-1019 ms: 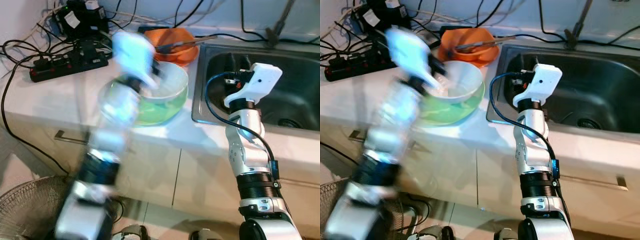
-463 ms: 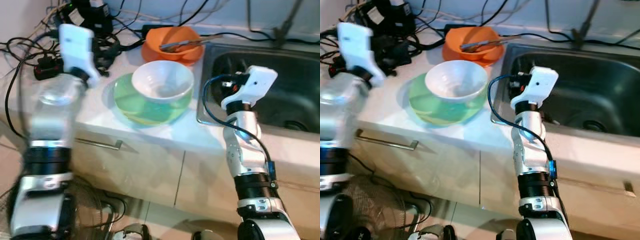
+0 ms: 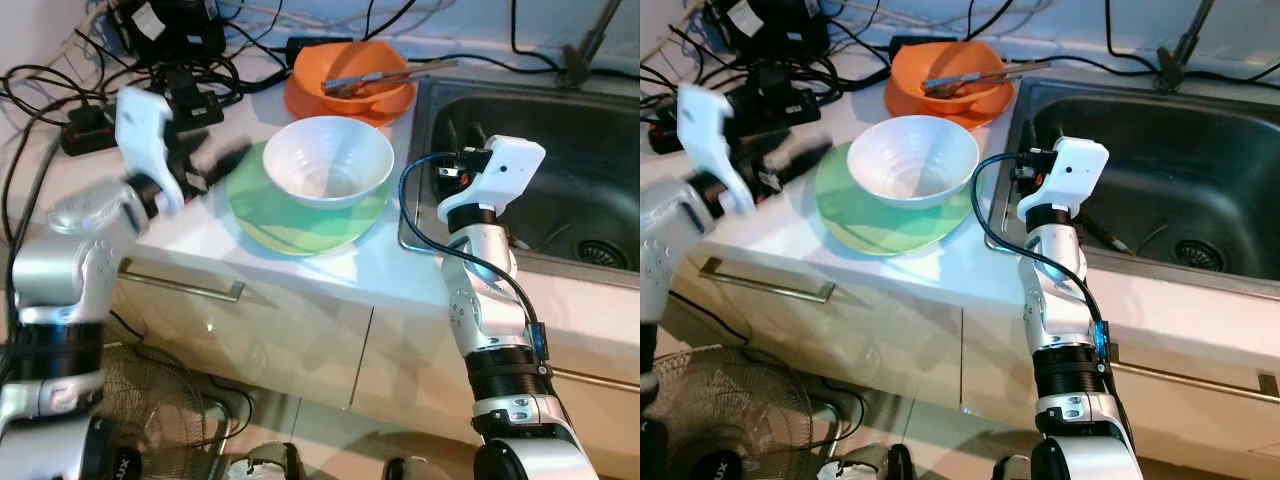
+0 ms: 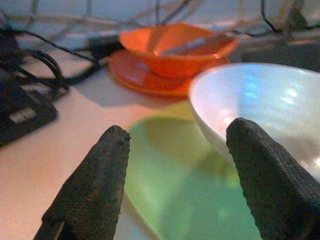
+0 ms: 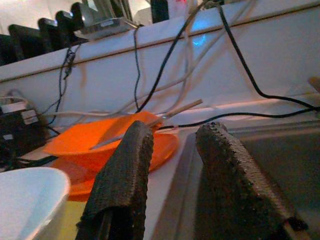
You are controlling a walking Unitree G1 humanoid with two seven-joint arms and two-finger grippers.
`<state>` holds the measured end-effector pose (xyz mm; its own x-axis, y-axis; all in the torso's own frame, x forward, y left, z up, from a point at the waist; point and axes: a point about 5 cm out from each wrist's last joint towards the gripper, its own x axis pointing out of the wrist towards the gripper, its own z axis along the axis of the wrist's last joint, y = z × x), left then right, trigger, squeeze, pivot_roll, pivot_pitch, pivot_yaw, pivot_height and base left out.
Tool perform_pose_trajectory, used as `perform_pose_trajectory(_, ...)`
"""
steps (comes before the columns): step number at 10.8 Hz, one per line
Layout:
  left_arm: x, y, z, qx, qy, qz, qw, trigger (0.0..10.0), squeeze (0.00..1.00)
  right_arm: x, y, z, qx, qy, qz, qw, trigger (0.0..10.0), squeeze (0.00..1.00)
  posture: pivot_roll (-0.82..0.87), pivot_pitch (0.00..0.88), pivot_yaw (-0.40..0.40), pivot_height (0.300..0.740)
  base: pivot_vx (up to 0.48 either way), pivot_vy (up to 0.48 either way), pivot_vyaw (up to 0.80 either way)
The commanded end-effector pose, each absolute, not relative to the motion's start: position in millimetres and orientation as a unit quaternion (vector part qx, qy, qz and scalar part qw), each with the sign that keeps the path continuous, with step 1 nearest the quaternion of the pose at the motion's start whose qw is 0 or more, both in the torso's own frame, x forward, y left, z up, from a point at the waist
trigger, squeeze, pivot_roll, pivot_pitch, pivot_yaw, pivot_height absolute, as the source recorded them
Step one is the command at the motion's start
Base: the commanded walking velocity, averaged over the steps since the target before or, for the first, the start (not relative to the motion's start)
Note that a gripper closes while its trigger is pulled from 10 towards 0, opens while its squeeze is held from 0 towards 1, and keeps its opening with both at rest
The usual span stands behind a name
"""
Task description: Kitchen organization
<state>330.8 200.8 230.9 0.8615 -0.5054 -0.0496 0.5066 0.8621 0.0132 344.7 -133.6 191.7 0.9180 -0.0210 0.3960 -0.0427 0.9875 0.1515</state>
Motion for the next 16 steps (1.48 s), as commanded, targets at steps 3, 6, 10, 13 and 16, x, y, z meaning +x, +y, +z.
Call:
perform_pose_trajectory(3,329,192,227,0.007,0.038,-0.293,0.955,10.0,0.0,344,-133,190,0.077,-0.201,0.004,0.977,10.0,0.0,0.06,0.089,0.078,0.74,0.0,0.0,0.0)
perform_pose_trajectory(6,335,177,225,-0.026,0.039,-0.306,0.951,10.0,0.0,343,-132,188,0.078,-0.199,0.003,0.977,10.0,0.0,0.05,0.088,0.084,0.74,0.0,0.0,0.0)
perform_pose_trajectory(10,349,134,216,-0.064,0.063,-0.311,0.946,10.0,0.0,343,-129,188,0.078,-0.201,0.003,0.976,10.0,0.0,0.03,0.05,0.093,0.74,0.0,0.0,0.0)
perform_pose_trajectory(13,348,124,210,-0.071,0.082,-0.321,0.941,10.0,0.0,343,-131,189,0.077,-0.204,0.0,0.976,10.0,0.0,0.03,0.049,0.099,0.74,0.0,0.0,0.0)
perform_pose_trajectory(16,342,126,200,-0.088,0.11,-0.306,0.942,2.4,0.0,344,-132,189,0.076,-0.202,-0.003,0.976,10.0,0.0,0.04,0.071,0.094,0.74,0.0,0.0,0.0)
